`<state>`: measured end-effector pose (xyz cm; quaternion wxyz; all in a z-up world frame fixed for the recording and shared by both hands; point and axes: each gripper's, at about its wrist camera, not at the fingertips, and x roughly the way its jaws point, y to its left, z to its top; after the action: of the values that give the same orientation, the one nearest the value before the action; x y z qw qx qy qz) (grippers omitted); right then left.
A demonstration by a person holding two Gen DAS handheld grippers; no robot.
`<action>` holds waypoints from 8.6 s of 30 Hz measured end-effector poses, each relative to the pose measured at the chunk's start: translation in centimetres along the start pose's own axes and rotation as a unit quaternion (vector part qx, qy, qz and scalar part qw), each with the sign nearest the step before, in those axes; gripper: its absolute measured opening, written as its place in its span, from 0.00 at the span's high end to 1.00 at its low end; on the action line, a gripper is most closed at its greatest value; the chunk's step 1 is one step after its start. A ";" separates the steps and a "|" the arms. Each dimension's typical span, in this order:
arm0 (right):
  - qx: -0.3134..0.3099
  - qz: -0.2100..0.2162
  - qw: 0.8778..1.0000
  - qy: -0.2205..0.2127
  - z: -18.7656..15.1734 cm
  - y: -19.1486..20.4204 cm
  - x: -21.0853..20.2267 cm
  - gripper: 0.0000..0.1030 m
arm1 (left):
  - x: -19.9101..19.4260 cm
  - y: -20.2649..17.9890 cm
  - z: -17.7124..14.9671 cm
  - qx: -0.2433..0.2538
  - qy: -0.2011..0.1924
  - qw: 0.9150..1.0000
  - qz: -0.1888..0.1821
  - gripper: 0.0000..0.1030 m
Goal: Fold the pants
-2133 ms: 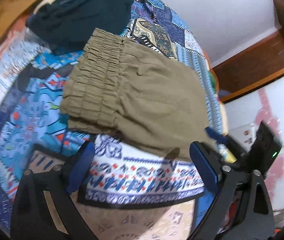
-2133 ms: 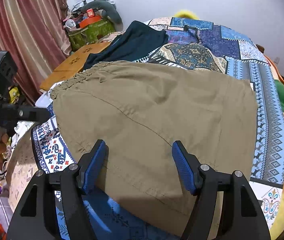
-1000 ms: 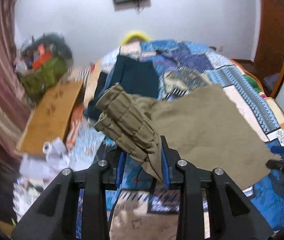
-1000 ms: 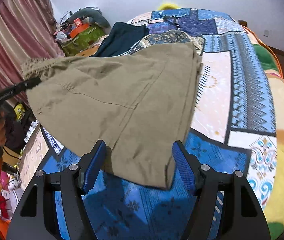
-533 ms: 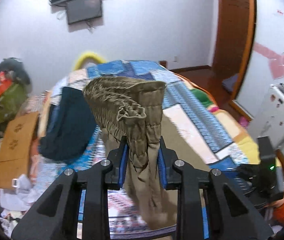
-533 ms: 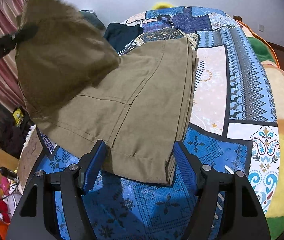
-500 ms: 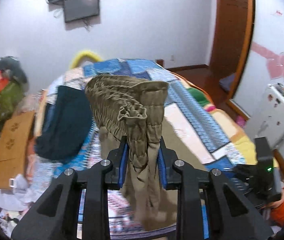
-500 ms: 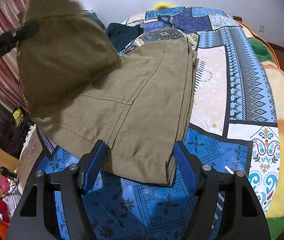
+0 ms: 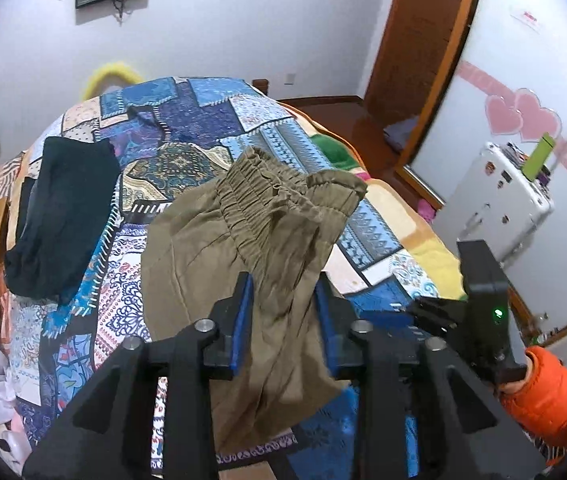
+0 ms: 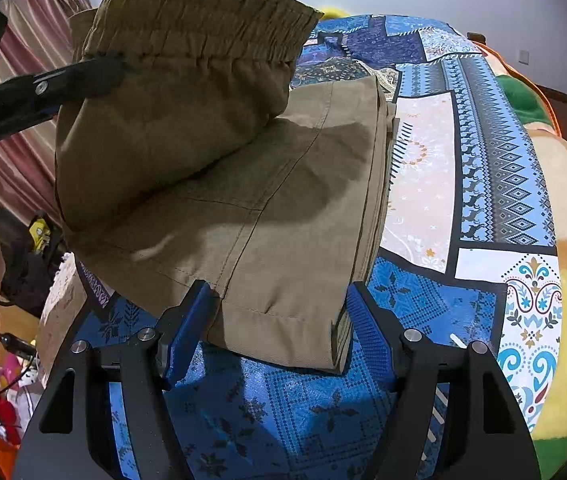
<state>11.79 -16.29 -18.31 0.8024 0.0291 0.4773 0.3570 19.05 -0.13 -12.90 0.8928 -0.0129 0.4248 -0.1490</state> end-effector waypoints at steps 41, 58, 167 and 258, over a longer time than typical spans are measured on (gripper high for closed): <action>0.094 -0.103 0.988 -0.072 -0.4 -6.2 -6.7 0.34 | 21.8 11.7 3.3 0.090 0.199 0.954 0.204 0.00; 0.028 -0.082 0.993 -0.084 0.7 -2.1 -5.7 0.34 | 9.8 7.8 -4.0 -0.008 0.164 0.980 0.116 0.00; 0.142 -0.062 0.988 -0.014 3.2 -10.2 1.8 0.81 | 13.6 13.7 0.5 -0.066 0.129 0.988 0.059 0.88; -0.197 -0.004 0.920 -0.339 12.7 21.8 -13.0 0.79 | -23.8 10.3 -2.3 -0.062 -0.275 0.927 0.246 0.62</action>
<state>6.08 -4.12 6.69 0.9072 -0.0120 0.0965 0.4094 5.73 16.52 2.06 0.9807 -0.0040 0.1606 0.1112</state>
